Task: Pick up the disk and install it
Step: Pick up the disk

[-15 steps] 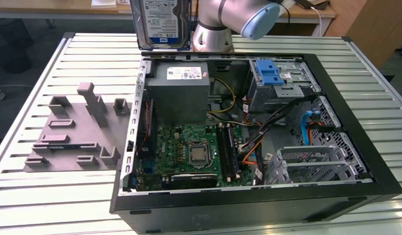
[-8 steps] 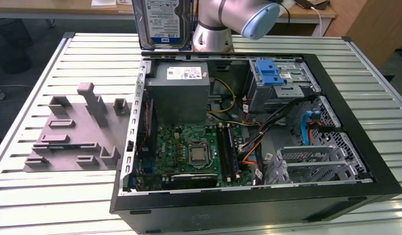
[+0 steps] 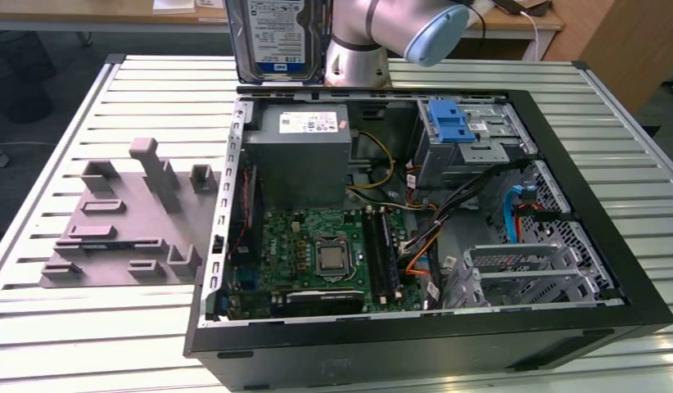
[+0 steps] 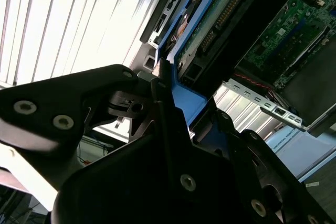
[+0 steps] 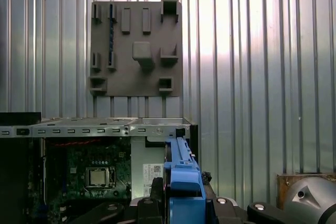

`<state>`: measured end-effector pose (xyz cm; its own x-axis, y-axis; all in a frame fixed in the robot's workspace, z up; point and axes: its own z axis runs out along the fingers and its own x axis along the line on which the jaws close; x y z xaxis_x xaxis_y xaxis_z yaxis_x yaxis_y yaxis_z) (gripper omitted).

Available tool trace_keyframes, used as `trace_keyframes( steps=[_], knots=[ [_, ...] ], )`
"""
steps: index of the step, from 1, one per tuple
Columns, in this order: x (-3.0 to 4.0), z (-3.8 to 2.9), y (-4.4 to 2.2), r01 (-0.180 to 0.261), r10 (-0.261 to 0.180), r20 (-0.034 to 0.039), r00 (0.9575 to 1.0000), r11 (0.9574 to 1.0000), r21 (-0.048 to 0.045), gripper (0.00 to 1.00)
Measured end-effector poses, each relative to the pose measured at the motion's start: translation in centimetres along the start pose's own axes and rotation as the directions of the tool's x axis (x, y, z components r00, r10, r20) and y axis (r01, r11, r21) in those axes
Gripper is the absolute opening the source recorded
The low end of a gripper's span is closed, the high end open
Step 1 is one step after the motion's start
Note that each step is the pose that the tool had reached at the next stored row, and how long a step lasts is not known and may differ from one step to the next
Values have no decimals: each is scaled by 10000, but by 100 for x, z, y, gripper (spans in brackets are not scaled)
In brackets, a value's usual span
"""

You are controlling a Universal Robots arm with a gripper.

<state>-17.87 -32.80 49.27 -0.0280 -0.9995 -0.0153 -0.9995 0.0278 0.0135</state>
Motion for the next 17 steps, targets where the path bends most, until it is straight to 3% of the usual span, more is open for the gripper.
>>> trace_keyframes(
  steps=[17],
  knots=[
    [-2, -1, -77, -1, 1, -1, 10000, 10000, -1, 36]
  ],
)
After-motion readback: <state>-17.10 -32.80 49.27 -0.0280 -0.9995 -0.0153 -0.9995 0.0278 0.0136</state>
